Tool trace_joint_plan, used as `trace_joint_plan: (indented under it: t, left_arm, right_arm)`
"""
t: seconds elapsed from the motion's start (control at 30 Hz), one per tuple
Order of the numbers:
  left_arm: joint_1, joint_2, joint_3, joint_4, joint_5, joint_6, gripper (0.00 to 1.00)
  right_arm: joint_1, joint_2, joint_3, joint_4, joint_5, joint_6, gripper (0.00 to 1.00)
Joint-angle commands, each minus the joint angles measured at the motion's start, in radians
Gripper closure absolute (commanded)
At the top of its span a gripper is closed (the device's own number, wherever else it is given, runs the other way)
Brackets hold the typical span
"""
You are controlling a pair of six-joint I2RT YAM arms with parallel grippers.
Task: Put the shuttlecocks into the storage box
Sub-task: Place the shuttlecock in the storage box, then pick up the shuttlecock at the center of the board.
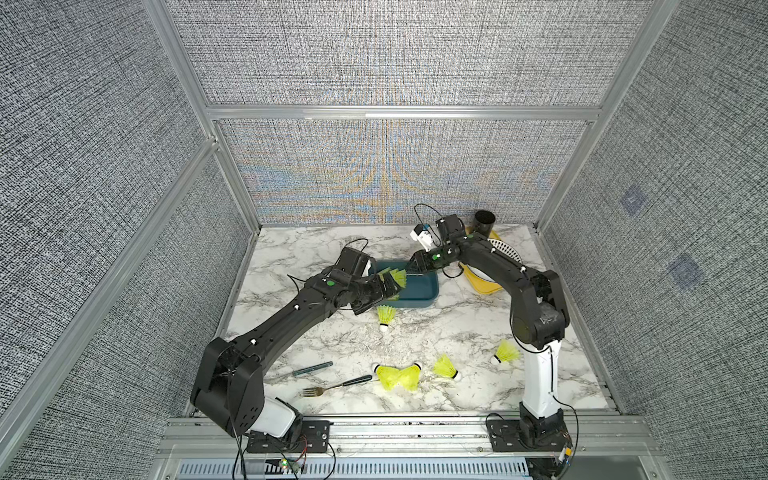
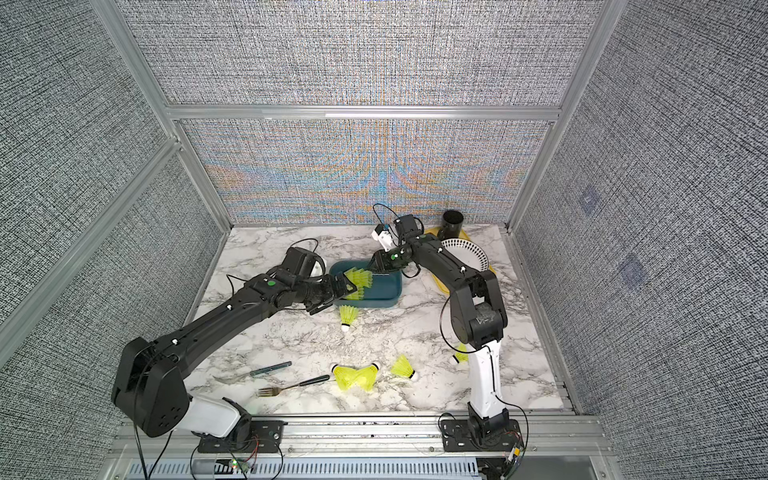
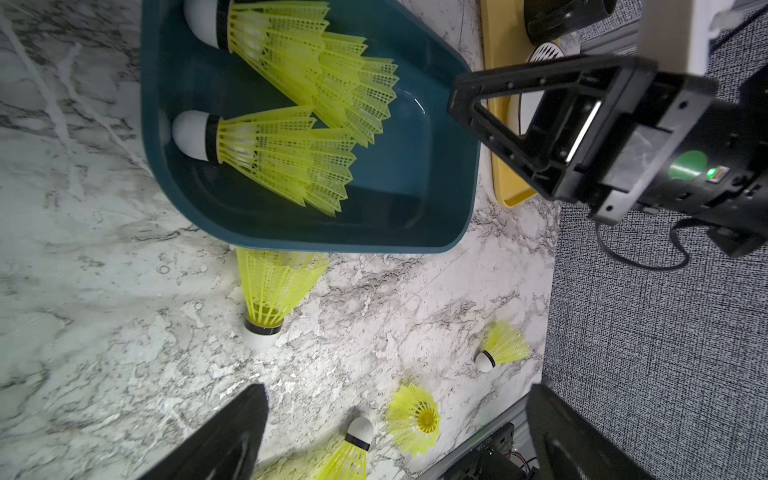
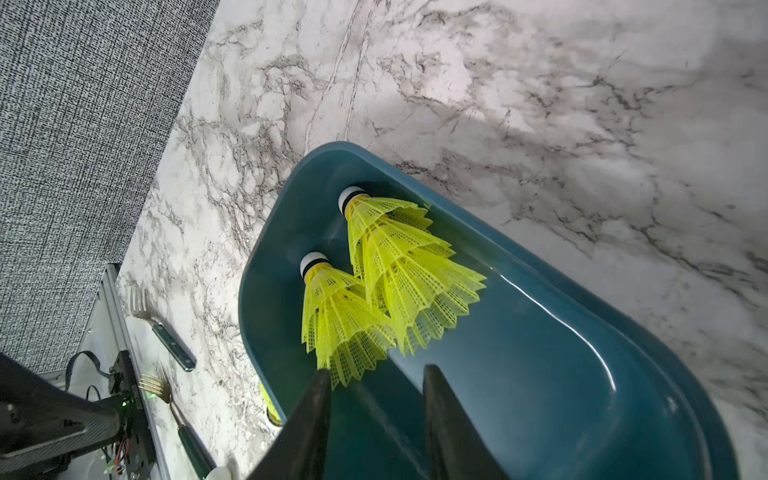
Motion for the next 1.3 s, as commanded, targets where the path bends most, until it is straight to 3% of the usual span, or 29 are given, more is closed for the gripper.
trace_joint_plan:
  t: [0.0,0.2,0.3,0.57,0.93,1.27]
  left_arm:
    - [0.0,-0.017,-0.008,-0.007,-0.004,0.004,0.0]
    - [0.0,-0.055,-0.039,-0.011,-0.012,0.006,0.0]
    - [0.0,-0.079,-0.058,-0.011,-0.017,0.004,0.0]
    - [0.0,-0.169,-0.113,-0.05,-0.059,0.005,0.0]
    - [0.0,-0.295,-0.198,-0.113,-0.004,0.035,0.0]
    - [-0.003,-0.439,-0.303,-0.219,0.071,0.042,0.0]
  right_arm:
    - [0.0,-0.046,-0.024,0.018,0.026,0.024,0.56]
    - [0.021,-0.16,-0.112,0.025,0.068,0.046,0.48]
    - [0.047,-0.216,-0.165,0.02,0.099,0.048,0.37]
    - [0.159,-0.4,-0.36,0.042,0.168,0.112,0.35]
    - [0.364,-0.697,-0.702,0.197,0.184,0.458,0.36]
    - [0.518,-0.747,-0.844,0.27,0.099,0.727,0.37]
